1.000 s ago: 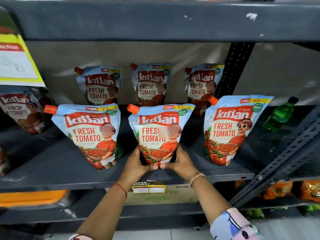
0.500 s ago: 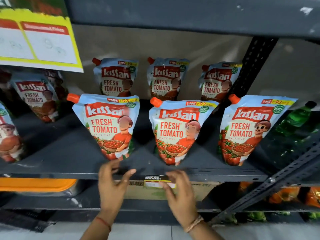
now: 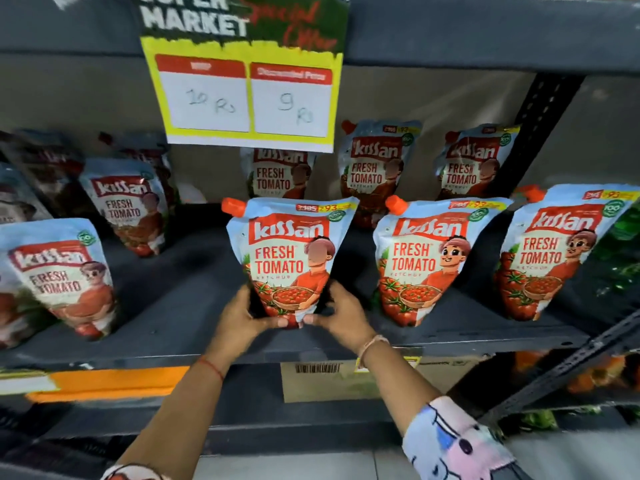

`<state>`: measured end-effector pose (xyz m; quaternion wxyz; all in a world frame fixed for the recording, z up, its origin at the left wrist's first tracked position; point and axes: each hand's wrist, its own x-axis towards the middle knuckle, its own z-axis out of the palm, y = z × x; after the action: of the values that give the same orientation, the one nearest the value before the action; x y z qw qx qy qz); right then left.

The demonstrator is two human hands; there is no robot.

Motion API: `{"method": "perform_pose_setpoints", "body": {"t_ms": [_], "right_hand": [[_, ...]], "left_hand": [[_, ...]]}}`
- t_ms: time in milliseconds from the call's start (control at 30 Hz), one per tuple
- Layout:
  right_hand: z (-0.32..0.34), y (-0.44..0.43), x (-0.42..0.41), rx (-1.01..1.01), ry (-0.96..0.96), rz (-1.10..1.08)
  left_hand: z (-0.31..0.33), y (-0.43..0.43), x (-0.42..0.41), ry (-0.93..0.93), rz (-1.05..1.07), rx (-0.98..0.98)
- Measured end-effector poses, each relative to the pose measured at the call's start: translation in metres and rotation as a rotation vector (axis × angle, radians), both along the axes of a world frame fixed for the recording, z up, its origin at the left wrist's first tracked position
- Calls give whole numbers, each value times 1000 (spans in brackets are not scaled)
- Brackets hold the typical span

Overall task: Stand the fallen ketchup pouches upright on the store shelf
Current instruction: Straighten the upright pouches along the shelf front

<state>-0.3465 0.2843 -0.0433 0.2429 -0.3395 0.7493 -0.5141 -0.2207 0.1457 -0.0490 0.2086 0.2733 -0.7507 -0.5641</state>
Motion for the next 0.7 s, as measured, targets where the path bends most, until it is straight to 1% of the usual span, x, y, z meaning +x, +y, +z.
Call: {"method": "perform_pose_setpoints", "body": {"t_ms": [267, 467, 567, 700], "right_hand": [[-3, -6, 13, -29, 52, -3], [-7, -3, 15, -56, 32, -14], [-10, 5, 21, -123, 43, -49], [-14, 23, 36, -135, 58, -136]], "left_hand": [[4, -1, 13, -5, -6, -14], [4, 9, 20, -23, 18, -140], [-1, 11, 34, -15, 125, -218], [-14, 10, 74, -20, 393, -298]]}}
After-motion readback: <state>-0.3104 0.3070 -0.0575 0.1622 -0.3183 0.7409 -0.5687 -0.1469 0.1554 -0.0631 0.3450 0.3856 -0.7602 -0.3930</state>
